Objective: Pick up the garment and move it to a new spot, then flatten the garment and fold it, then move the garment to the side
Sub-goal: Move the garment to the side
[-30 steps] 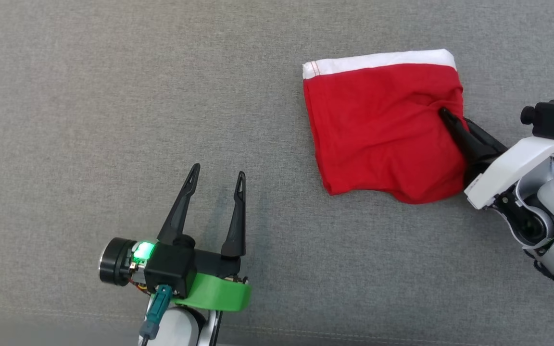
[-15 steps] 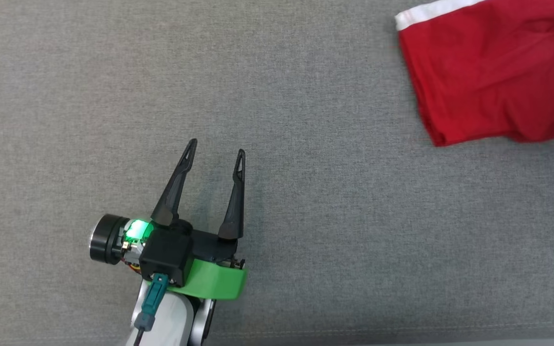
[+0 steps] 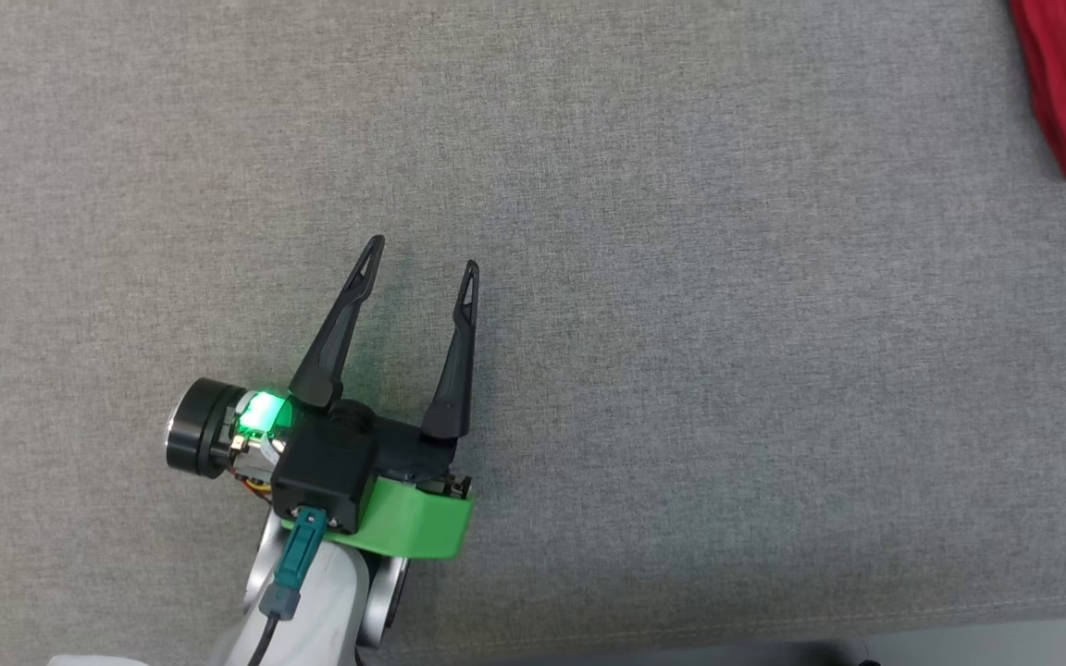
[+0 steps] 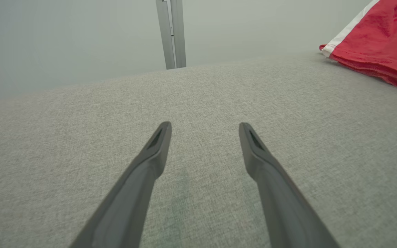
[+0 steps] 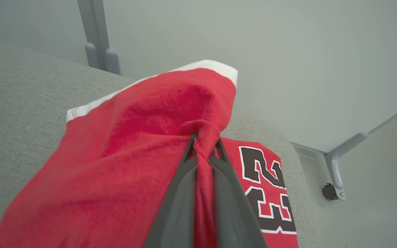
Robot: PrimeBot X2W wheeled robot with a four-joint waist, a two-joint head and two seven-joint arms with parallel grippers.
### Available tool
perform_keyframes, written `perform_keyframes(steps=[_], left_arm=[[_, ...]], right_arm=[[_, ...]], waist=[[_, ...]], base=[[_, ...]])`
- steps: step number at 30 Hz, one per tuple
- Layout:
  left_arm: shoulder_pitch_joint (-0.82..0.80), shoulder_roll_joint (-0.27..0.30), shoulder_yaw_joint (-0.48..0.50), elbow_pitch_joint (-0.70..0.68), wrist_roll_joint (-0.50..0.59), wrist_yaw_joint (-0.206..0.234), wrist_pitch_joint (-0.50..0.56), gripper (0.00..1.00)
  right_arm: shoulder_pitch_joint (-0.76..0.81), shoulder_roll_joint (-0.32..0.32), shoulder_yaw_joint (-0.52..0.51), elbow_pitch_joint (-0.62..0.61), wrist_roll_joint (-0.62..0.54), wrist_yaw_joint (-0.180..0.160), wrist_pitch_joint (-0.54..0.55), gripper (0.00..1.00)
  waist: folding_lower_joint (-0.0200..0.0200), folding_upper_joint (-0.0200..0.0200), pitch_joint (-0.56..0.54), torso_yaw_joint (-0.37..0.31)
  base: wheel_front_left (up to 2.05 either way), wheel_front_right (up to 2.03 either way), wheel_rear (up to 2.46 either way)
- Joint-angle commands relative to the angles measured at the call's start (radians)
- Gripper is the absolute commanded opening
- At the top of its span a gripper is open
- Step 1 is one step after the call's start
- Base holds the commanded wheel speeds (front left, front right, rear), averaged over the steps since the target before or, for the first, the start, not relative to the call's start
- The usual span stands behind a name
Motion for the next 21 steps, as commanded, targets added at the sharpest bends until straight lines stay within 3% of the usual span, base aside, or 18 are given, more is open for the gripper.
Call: perform_keyframes(steps=[1, 4, 5, 6, 9, 13, 17, 21], left_arm=[[-0.017, 0.004, 0.004, -0.001, 0.005, -0.003, 0.0, 1.0], [-0.027, 0.005, 0.004, 0.003, 0.007, -0.008, 0.0, 1.0], [-0.029, 0.005, 0.003, 0.005, 0.008, -0.01, 0.0, 1.0], [-0.032, 0.005, 0.0, 0.006, 0.009, -0.008, 0.0, 1.0], [-0.035, 0.004, 0.0, 0.003, 0.012, -0.002, 0.0, 1.0], [-0.029, 0.008, 0.005, 0.01, 0.015, 0.004, 0.0, 1.0], [0.001, 0.009, 0.01, 0.014, 0.011, 0.011, 0.0, 1.0], [0.039, 0.008, 0.026, 0.023, -0.013, 0.024, 0.0, 1.0]], right_arm=[[-0.01, -0.002, -0.009, 0.009, -0.013, -0.002, -0.004, 0.0], [-0.006, 0.014, -0.043, 0.057, -0.026, -0.002, -0.004, 0.0], [-0.005, 0.023, -0.056, 0.073, -0.036, -0.002, -0.004, 0.42], [0.0, 0.035, -0.071, 0.097, -0.055, -0.002, -0.004, 1.0], [-0.007, 0.086, -0.154, 0.164, -0.126, -0.002, -0.004, 1.0], [-0.002, 0.194, -0.328, 0.214, -0.304, -0.002, -0.003, 1.0], [0.102, 0.346, -0.47, 0.166, -0.462, -0.002, -0.003, 1.0], [0.226, 0.491, -0.542, 0.083, -0.536, -0.002, -0.003, 1.0]], waist=[[-0.0001, -0.0001, 0.009, 0.003], [-0.0001, -0.0001, 0.019, 0.011], [-0.0001, -0.0001, 0.02, 0.014], [-0.0001, -0.0001, 0.021, 0.019], [-0.0001, -0.0001, 0.019, 0.026], [-0.0001, -0.0001, -0.005, 0.028], [-0.0001, -0.0001, -0.069, 0.025], [-0.0001, -0.0001, -0.154, 0.023]], base=[[0.0, 0.0, 0.0], [0.0, 0.0, 0.0], [0.0, 0.0, 0.0], [0.0, 0.0, 0.0], [0.0, 0.0, 0.0], [0.0, 0.0, 0.0], [0.0, 0.0, 0.0], [0.0, 0.0, 0.0]])
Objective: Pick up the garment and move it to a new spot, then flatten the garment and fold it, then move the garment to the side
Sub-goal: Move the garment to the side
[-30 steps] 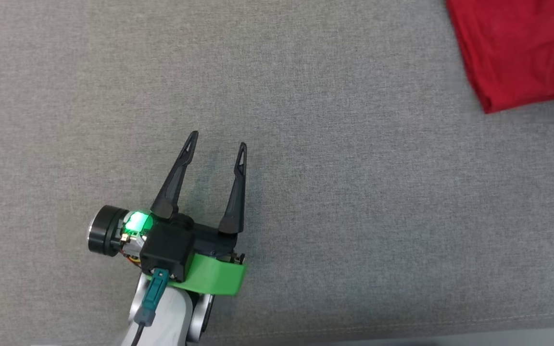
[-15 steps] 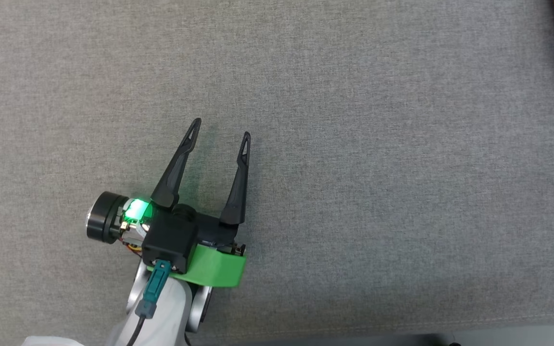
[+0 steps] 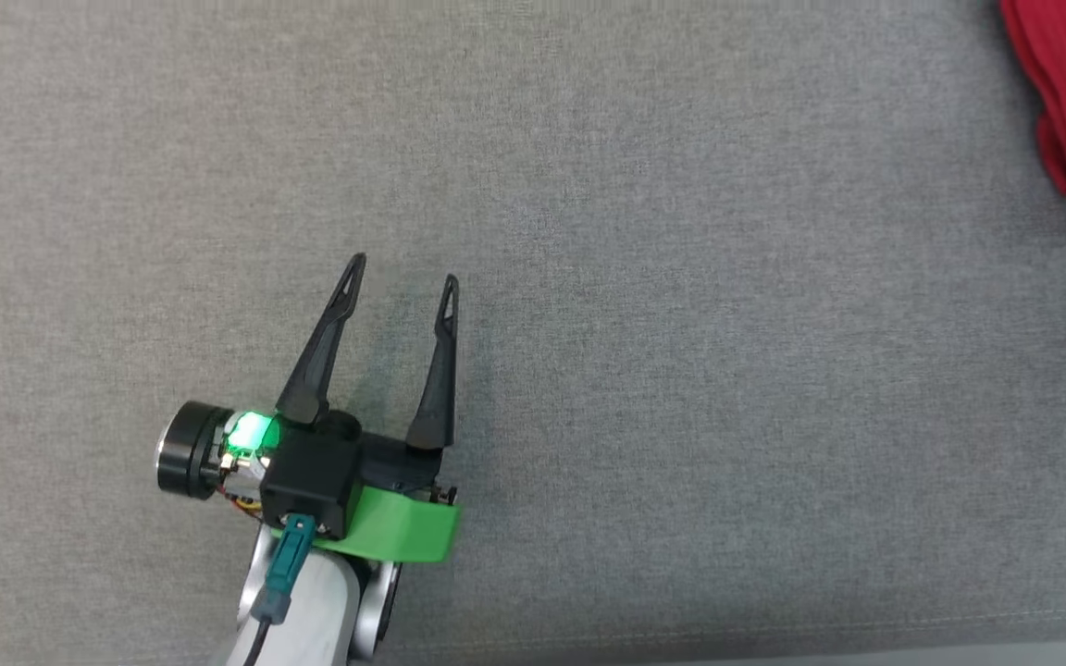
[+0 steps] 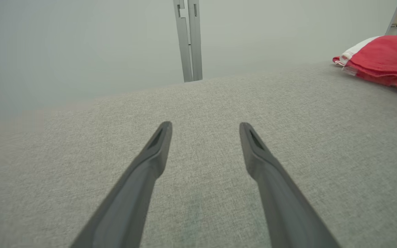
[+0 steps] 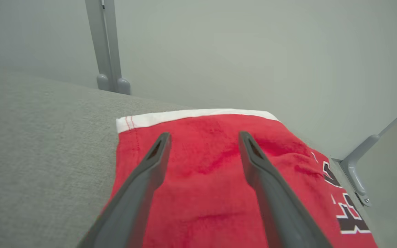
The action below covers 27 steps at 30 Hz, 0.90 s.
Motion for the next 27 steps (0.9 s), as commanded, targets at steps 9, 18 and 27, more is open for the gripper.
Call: perform_keyframes(steps=[9, 18, 27], left_arm=[[0.143, 0.001, 0.087, 0.023, -0.081, 0.048, 0.0, 1.0], [0.301, 0.0, 0.16, 0.041, -0.143, 0.056, 0.0, 1.0], [0.4, 0.0, 0.207, 0.015, -0.124, 0.037, 0.0, 1.0]], right_arm=[[0.276, 0.265, -0.013, -0.14, -0.072, -0.002, -0.002, 1.0], [0.507, 0.457, 0.006, -0.241, -0.142, -0.002, -0.002, 1.0], [0.667, 0.562, -0.033, -0.388, -0.219, -0.002, -0.002, 1.0]], waist=[[0.0, 0.0, -0.284, -0.012], [0.0, 0.0, -0.496, -0.027], [0.0, 0.0, -0.571, -0.04]], base=[[0.0, 0.0, 0.0], [0.0, 0.0, 0.0], [0.0, 0.0, 0.0]])
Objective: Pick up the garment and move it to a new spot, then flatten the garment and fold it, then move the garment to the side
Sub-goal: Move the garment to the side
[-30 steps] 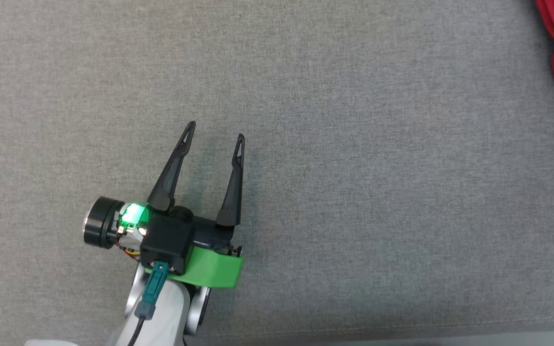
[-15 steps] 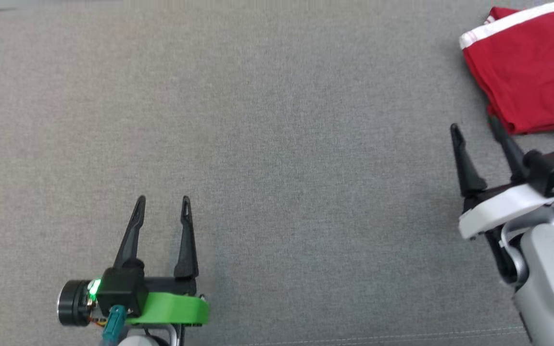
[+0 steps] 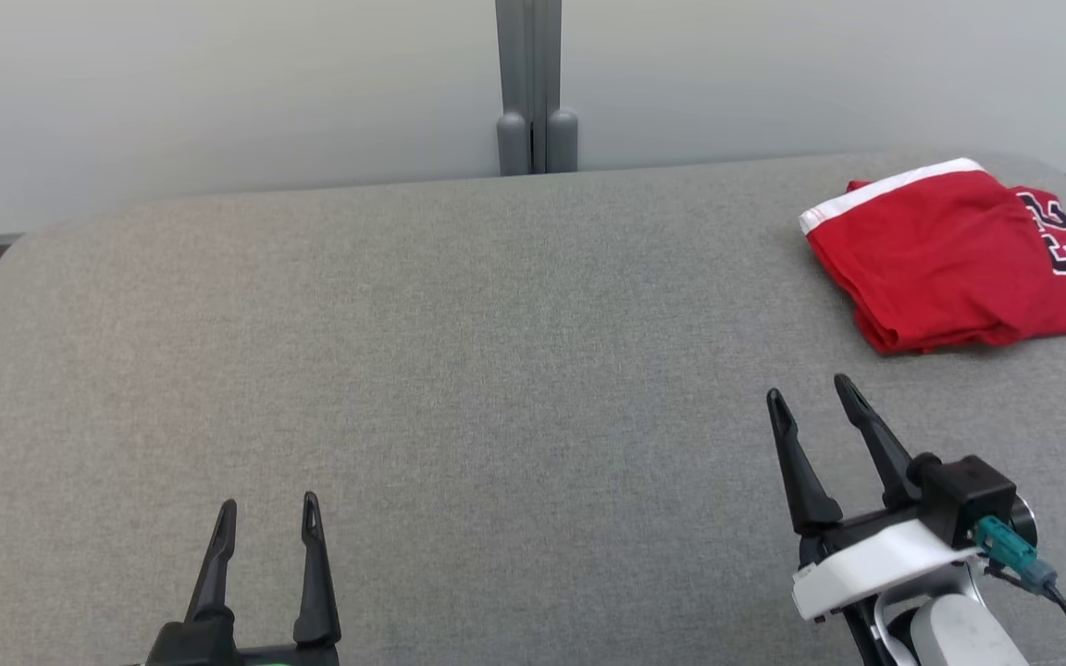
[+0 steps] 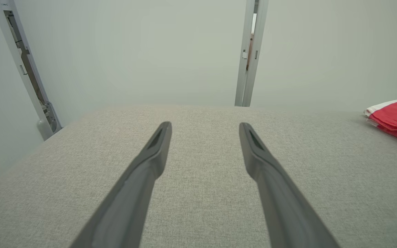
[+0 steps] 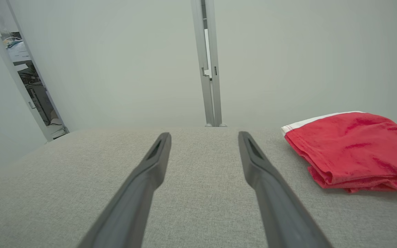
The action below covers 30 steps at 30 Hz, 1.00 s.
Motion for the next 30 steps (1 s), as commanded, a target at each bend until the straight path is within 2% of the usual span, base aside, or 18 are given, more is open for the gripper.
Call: perform_keyframes(steps=[1, 12, 30], left_arm=[[0.026, 0.002, 0.006, -0.005, 0.015, -0.006, 0.0, 1.0], [0.068, 0.002, 0.019, -0.015, 0.026, -0.026, 0.0, 1.0], [0.076, 0.002, 0.024, -0.004, 0.047, -0.037, 0.0, 1.0]], right_arm=[[0.034, 0.008, -0.009, -0.01, -0.014, -0.002, -0.002, 1.0], [0.14, 0.04, -0.017, -0.023, -0.019, -0.002, -0.002, 1.0], [0.151, 0.047, -0.026, 0.0, -0.002, -0.002, -0.002, 1.0]], waist=[[0.0001, 0.0, -0.063, -0.014], [0.0001, 0.0, -0.104, -0.004], [0.0001, 0.0, -0.129, -0.007]], base=[[0.0, 0.0, 0.0], [0.0, 0.0, 0.0], [0.0, 0.0, 0.0]])
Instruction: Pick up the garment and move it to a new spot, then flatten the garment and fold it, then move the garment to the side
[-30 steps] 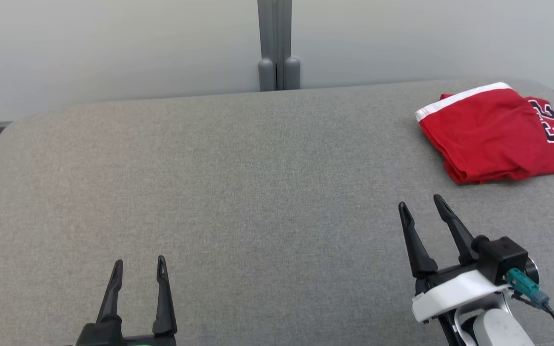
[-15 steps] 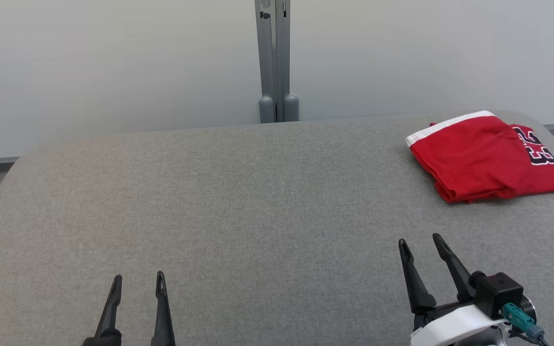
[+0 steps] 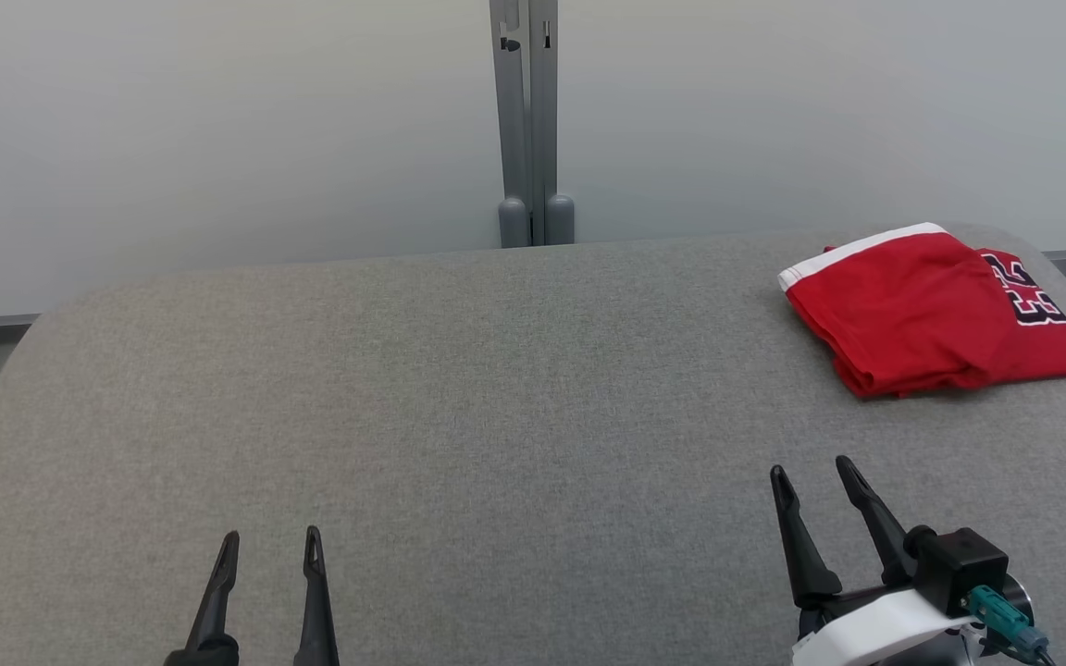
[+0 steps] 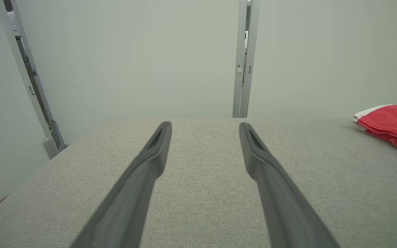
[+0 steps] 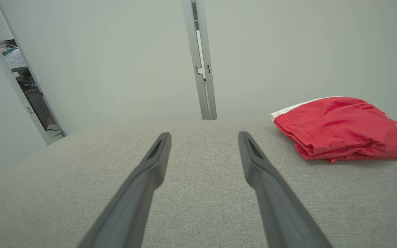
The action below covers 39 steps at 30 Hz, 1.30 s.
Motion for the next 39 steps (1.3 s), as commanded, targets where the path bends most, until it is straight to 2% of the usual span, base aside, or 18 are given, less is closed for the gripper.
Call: perform_keyframes(steps=[1, 11, 12, 15, 39], left_arm=[[0.013, 0.002, 0.004, 0.001, 0.005, -0.002, 0.0, 1.0], [0.013, 0.002, -0.001, 0.01, 0.013, -0.01, 0.0, 1.0], [0.001, 0.0, -0.004, 0.011, 0.006, -0.008, 0.0, 0.0], [0.005, 0.0, -0.009, 0.03, -0.01, -0.009, 0.001, 0.0], [-0.099, 0.027, 0.03, 0.097, -0.487, -0.064, 0.087, 0.0]], right_arm=[[0.01, 0.0, -0.002, 0.002, 0.01, -0.002, -0.002, 1.0], [0.011, 0.0, 0.001, 0.001, 0.012, -0.002, -0.002, 1.0], [0.001, 0.001, 0.001, 0.003, 0.008, 0.0, 0.0, 0.0], [0.009, 0.002, 0.001, 0.021, 0.022, 0.0, 0.003, 0.0], [-0.046, -0.014, -0.048, 0.037, 0.455, 0.0, 0.099, 0.0]], waist=[[0.0001, 0.0, 0.0, 0.0], [0.0001, 0.0, 0.004, -0.002], [0.0001, 0.0, 0.004, -0.002], [0.0001, 0.0, 0.005, -0.002], [0.0001, 0.0, 0.027, -0.008]], base=[[0.0, 0.0, 0.0], [0.0, 0.0, 0.0], [0.0, 0.0, 0.0], [0.0, 0.0, 0.0], [0.0, 0.0, 0.0]])
